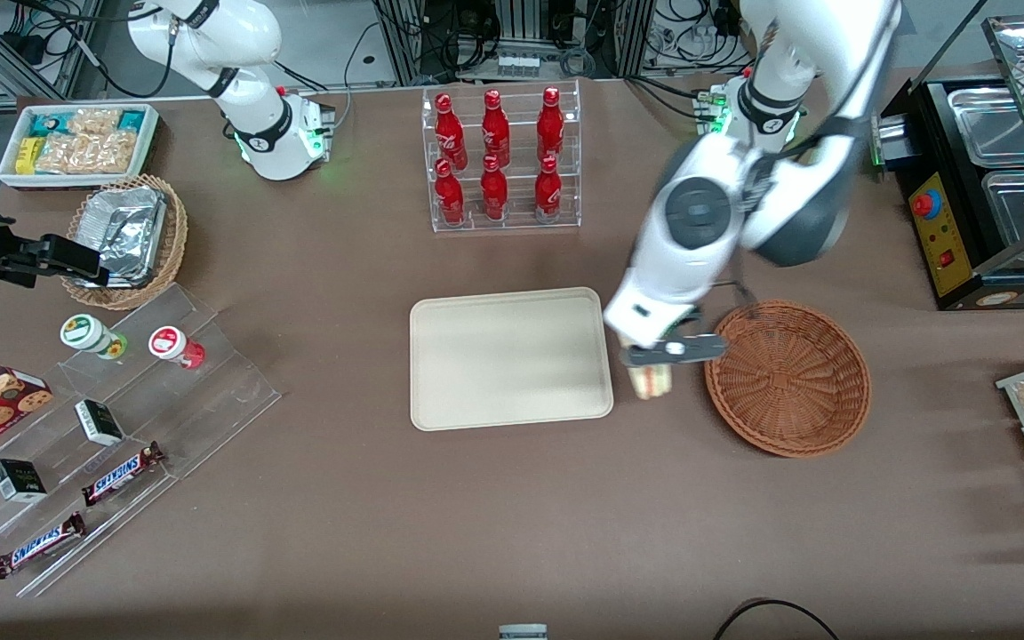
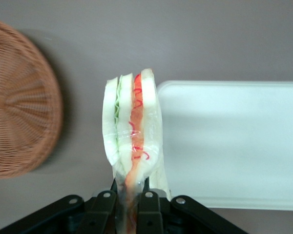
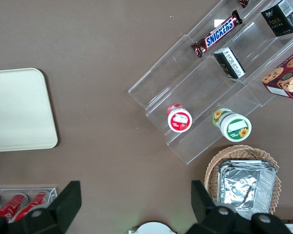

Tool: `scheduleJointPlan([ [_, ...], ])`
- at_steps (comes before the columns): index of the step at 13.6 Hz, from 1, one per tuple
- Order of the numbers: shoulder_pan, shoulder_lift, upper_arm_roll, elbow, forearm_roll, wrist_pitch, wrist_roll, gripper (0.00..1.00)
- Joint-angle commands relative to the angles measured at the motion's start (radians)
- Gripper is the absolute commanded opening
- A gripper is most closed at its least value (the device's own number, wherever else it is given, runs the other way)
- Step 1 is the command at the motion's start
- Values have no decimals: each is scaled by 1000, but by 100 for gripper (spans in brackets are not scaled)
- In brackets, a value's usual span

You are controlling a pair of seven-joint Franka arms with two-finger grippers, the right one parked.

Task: Place sandwich from basket to tray
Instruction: 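Carry the sandwich with the left gripper over the cream tray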

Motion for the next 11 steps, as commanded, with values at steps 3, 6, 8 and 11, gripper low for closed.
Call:
scheduleJointPlan([
  [3,-118,201,13,192,-29,-24,-65,0],
  [6,-194,328,14,315,-27,-22,-147,0],
  [8,-221,376,13,339,-27,-7,-153,0],
  [11,-248,414,13,339,-25,11,-151,0],
])
